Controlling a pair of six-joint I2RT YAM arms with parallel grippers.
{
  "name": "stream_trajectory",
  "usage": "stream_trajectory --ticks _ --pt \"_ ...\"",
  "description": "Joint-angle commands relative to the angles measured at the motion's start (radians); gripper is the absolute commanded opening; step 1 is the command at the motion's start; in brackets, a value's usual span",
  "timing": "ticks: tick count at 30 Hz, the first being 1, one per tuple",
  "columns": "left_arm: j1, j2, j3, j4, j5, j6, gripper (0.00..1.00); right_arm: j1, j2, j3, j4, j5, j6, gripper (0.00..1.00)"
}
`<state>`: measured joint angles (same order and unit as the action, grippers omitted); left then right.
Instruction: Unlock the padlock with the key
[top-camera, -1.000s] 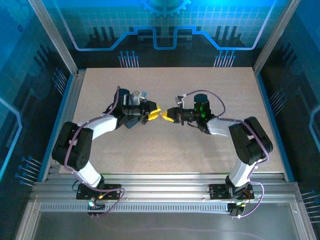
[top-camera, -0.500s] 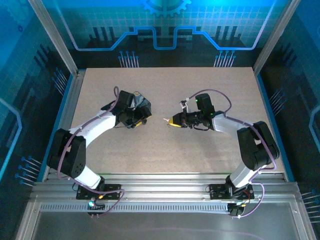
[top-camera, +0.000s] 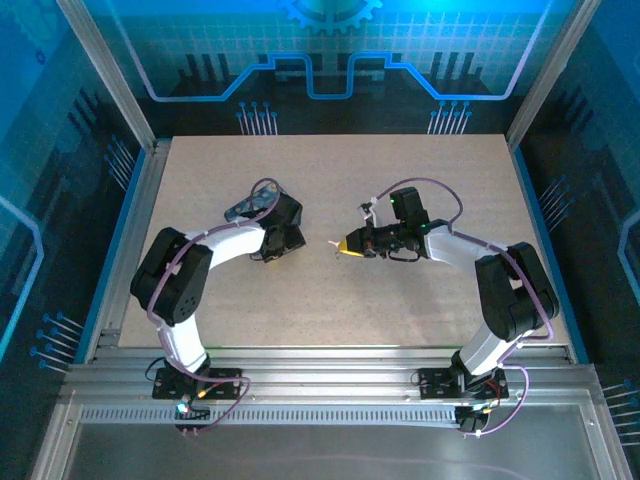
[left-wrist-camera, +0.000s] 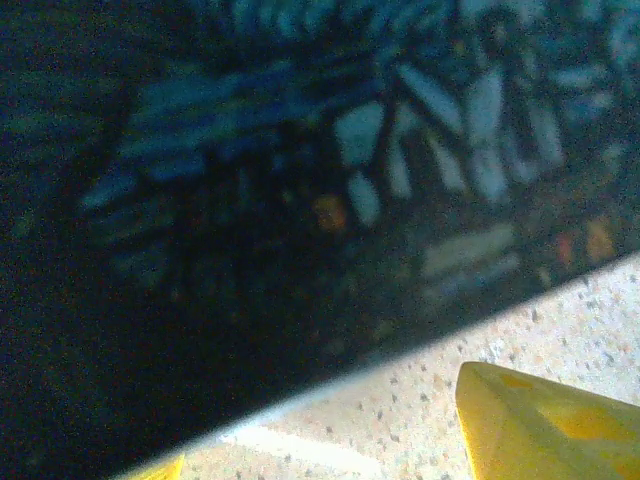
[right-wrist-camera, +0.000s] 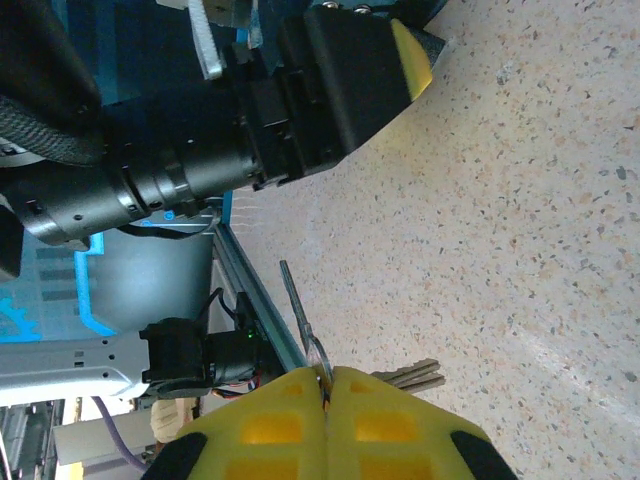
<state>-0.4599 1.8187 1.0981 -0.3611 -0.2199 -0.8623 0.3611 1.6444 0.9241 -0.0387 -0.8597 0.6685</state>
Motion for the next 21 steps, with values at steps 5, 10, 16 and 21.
stream_trajectory --ticks 5,10,16,21 --pt "-0.006 0.046 0.045 0.033 -0.080 -0.093 0.70 -0.013 0.017 0.032 -0.030 -0.019 -0.032 0.00" --pt "-0.008 0.050 0.045 0.029 -0.147 -0.171 0.68 -0.013 0.029 0.030 -0.020 -0.031 -0.033 0.00" --pt "-0.031 0.080 0.070 0.024 -0.233 -0.252 0.55 -0.014 0.030 0.019 -0.002 -0.041 -0.028 0.00" --pt "-0.035 0.134 0.125 -0.055 -0.260 -0.285 0.47 -0.017 0.020 0.006 -0.006 -0.051 -0.038 0.00"
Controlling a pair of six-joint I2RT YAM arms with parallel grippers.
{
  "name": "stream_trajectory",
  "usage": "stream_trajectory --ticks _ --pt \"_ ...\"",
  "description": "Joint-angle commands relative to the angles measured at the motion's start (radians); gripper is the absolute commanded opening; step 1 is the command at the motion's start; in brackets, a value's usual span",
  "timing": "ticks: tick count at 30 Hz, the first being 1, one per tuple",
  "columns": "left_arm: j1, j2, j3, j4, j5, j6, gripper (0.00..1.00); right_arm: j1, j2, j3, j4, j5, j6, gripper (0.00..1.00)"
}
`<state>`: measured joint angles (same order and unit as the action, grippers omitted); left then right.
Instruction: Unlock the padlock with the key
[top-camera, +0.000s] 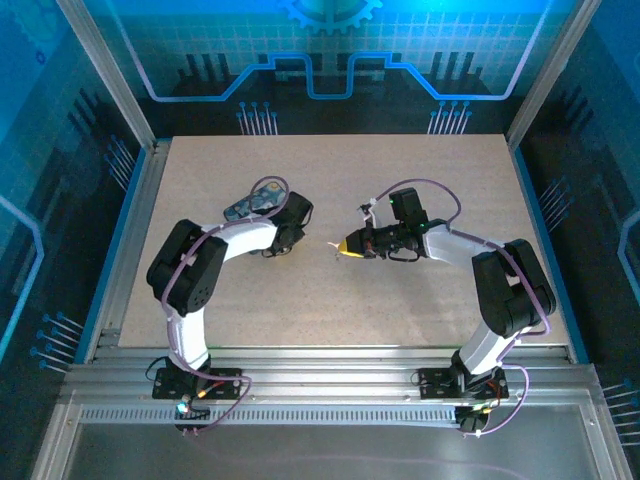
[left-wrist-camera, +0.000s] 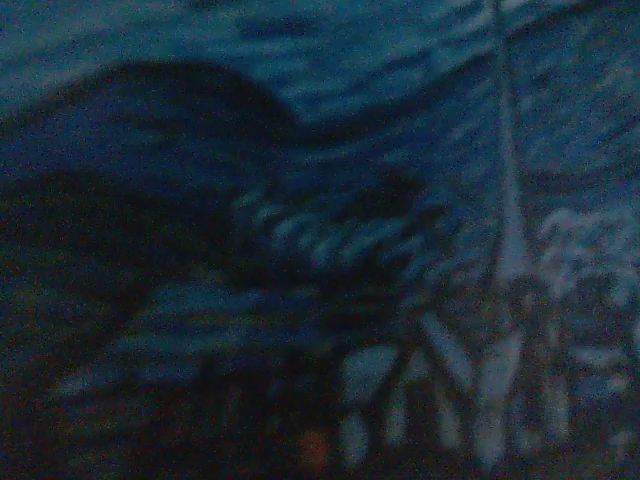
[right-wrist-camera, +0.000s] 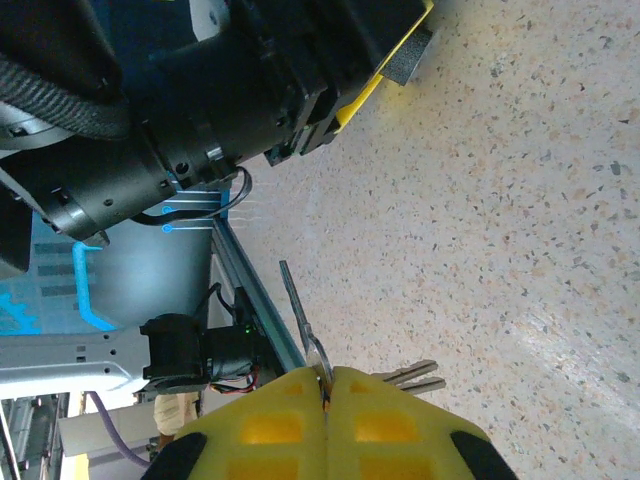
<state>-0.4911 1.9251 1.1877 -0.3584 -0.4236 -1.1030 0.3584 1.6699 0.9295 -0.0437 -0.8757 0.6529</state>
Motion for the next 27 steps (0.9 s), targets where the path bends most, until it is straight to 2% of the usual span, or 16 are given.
stream_trajectory --ticks 1,10,14,17,21,25,27 --pt "-0.003 0.033 0.041 -0.065 -0.055 -0.049 0.45 -0.017 -0.007 -0.003 -0.002 -0.037 -0.027 0.00" --pt "-0.002 -0.013 0.062 -0.151 0.005 0.001 0.12 -0.021 -0.016 -0.031 -0.010 -0.030 -0.052 0.00" --pt "0.008 -0.091 0.074 -0.167 0.144 0.059 0.00 -0.022 -0.022 -0.044 0.019 -0.033 -0.042 0.00" --pt "0.029 -0.179 0.064 -0.147 0.359 0.036 0.00 -0.022 -0.031 -0.043 0.012 -0.042 -0.053 0.00" --pt "0.061 -0.255 0.063 -0.139 0.548 -0.017 0.00 -0.027 -0.050 -0.034 -0.001 -0.059 -0.066 0.00" --pt "0.109 -0.304 0.021 -0.064 0.743 -0.098 0.00 -0.039 -0.095 -0.020 -0.039 -0.070 -0.079 0.00" --pt "0.118 -0.321 0.005 -0.034 0.802 -0.128 0.00 -0.046 -0.133 -0.018 -0.045 -0.087 -0.083 0.00"
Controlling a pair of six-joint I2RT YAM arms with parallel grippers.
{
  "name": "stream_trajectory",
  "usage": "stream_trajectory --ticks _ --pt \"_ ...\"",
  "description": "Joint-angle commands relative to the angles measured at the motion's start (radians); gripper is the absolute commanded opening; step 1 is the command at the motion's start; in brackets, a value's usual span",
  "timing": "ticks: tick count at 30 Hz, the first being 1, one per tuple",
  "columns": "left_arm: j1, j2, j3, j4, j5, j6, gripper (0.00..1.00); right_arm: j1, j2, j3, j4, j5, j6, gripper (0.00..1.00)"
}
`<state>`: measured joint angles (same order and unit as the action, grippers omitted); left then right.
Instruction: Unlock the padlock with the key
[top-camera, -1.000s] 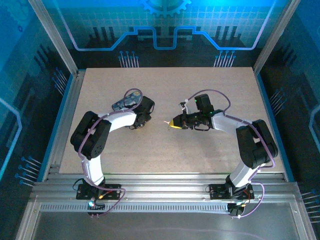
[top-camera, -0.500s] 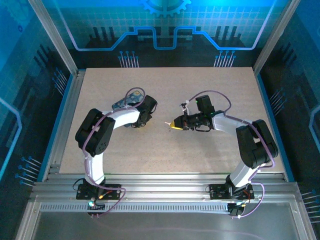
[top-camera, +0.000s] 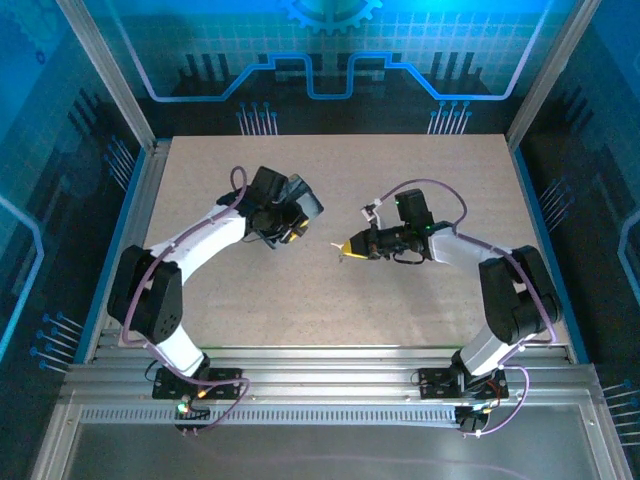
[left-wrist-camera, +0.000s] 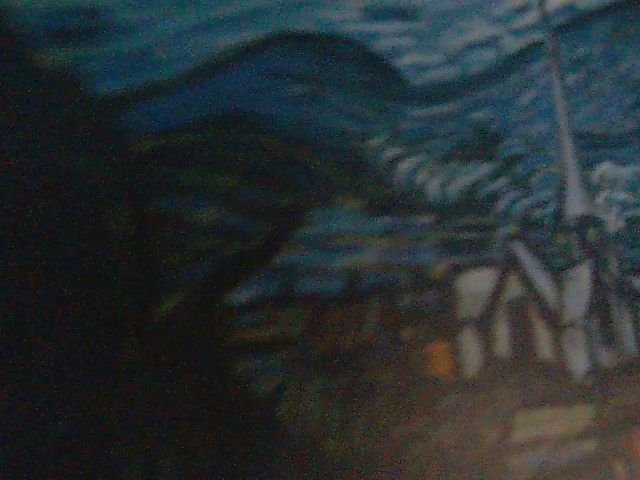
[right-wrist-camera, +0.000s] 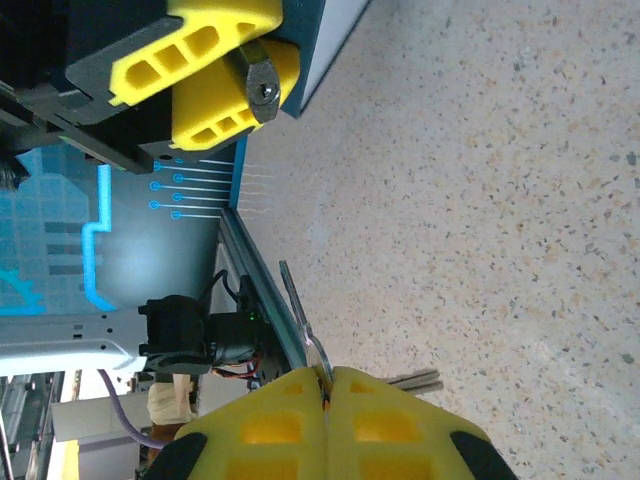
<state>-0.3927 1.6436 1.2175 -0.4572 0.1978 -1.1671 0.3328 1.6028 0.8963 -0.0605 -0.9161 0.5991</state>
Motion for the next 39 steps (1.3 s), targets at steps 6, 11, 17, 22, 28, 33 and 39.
stream_trajectory --ticks 6,11,17,22,28,33,39 --pt "0.036 -0.065 -0.067 0.172 0.295 -0.138 0.00 0.000 -0.162 0.058 -0.129 -0.066 -0.108 0.00" --pt "0.037 -0.071 -0.059 0.206 0.336 -0.151 0.00 0.018 -0.157 0.075 -0.150 -0.068 -0.126 0.00" --pt "0.036 -0.074 -0.076 0.249 0.368 -0.179 0.00 0.054 -0.116 0.119 -0.194 -0.027 -0.150 0.00" --pt "0.035 -0.072 -0.089 0.282 0.399 -0.189 0.00 0.066 -0.109 0.141 -0.226 0.067 -0.200 0.00" --pt "0.038 -0.088 -0.089 0.268 0.400 -0.176 0.00 0.064 -0.072 0.177 -0.241 0.100 -0.210 0.00" --pt "0.037 -0.091 -0.104 0.300 0.404 -0.190 0.00 0.068 -0.029 0.195 -0.188 0.077 -0.157 0.00" --pt "0.036 -0.096 -0.130 0.340 0.401 -0.216 0.00 0.068 0.001 0.224 -0.189 0.082 -0.135 0.00"
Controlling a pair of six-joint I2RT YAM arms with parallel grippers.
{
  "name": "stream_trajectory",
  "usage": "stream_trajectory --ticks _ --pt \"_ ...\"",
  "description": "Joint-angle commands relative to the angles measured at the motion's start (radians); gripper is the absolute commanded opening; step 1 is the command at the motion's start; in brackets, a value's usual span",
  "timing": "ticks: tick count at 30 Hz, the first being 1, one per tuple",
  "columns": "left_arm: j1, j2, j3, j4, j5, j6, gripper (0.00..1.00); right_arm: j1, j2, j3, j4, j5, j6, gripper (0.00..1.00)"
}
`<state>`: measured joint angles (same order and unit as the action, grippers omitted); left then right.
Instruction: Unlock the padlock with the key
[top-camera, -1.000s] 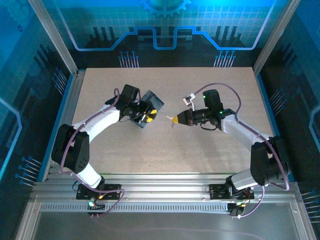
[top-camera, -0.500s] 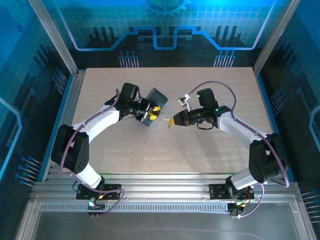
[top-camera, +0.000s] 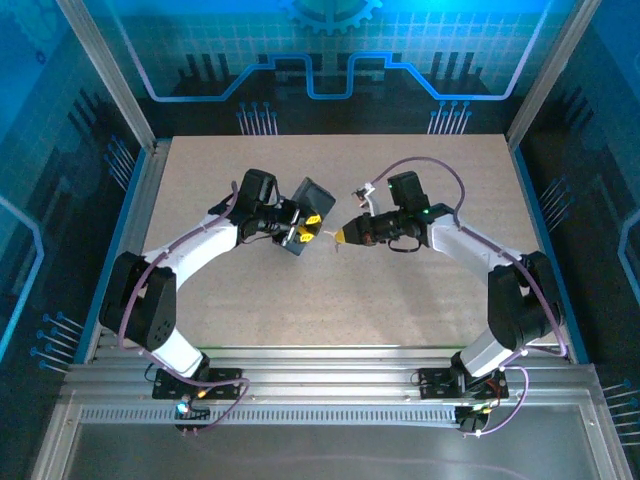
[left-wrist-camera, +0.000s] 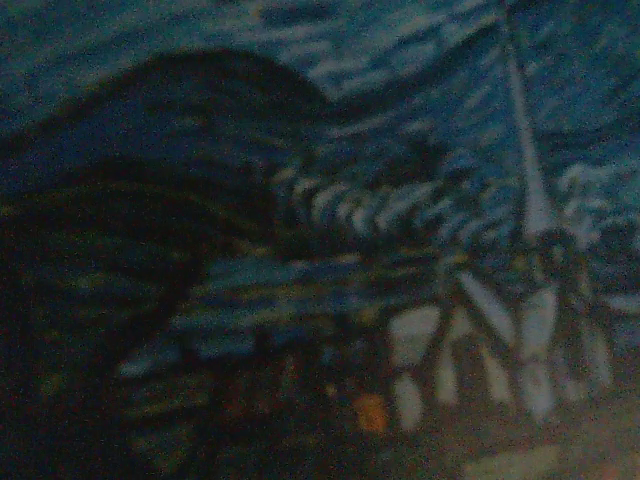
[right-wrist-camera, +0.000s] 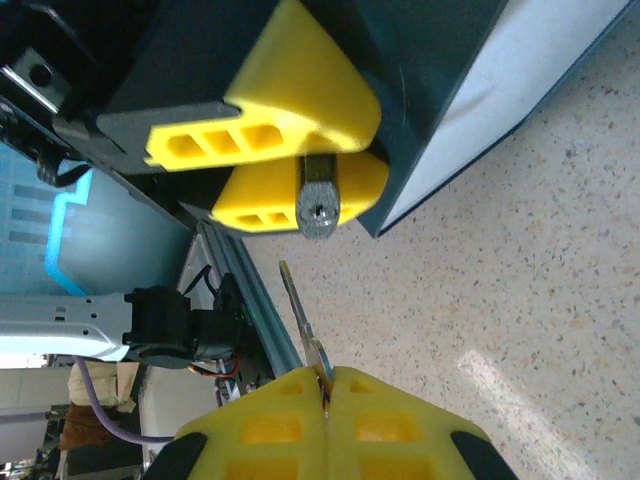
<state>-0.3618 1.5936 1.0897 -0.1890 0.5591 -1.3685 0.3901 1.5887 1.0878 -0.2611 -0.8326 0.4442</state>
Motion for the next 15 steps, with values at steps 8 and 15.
stream_trajectory --ticks 8,15 --pt "0.006 -0.052 -0.040 0.129 0.032 -0.043 0.00 0.016 0.052 0.041 0.033 -0.010 0.044 0.00" --pt "0.006 -0.056 -0.044 0.135 0.028 -0.043 0.00 0.019 0.062 0.046 0.047 -0.007 0.059 0.00"
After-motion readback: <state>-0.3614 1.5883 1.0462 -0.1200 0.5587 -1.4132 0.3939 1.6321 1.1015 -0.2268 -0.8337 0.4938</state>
